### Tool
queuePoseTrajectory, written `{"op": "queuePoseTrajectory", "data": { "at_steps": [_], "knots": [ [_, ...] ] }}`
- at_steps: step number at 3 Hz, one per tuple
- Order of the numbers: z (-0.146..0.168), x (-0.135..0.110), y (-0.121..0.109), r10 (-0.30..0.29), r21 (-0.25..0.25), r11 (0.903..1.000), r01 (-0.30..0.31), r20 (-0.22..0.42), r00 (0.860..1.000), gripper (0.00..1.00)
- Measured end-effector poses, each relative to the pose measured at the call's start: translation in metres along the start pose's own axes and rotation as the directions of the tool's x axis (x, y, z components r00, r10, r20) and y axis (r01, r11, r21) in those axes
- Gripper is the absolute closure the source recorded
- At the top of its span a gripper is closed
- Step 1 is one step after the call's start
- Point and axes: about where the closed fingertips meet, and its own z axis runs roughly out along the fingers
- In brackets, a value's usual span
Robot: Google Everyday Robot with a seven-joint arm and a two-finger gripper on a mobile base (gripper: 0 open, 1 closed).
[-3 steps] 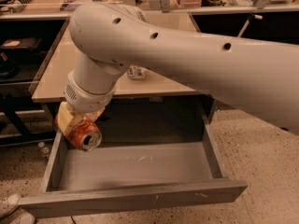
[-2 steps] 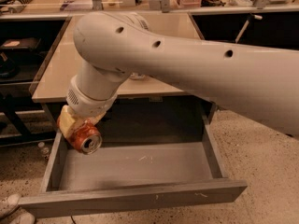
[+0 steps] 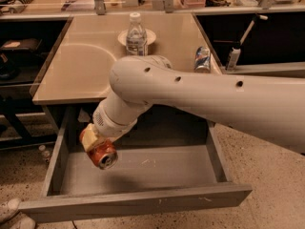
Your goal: Place coke can into top drawer
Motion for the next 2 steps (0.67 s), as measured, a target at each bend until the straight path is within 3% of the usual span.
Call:
{"op": "queuePoseTrajectory", "data": {
  "at_steps": [2],
  "knots": [
    [0.048,-0.001,-0.044,0.056,-0.05,0.9973,-0.054,0.052,0.997,1.0]
  ]
}}
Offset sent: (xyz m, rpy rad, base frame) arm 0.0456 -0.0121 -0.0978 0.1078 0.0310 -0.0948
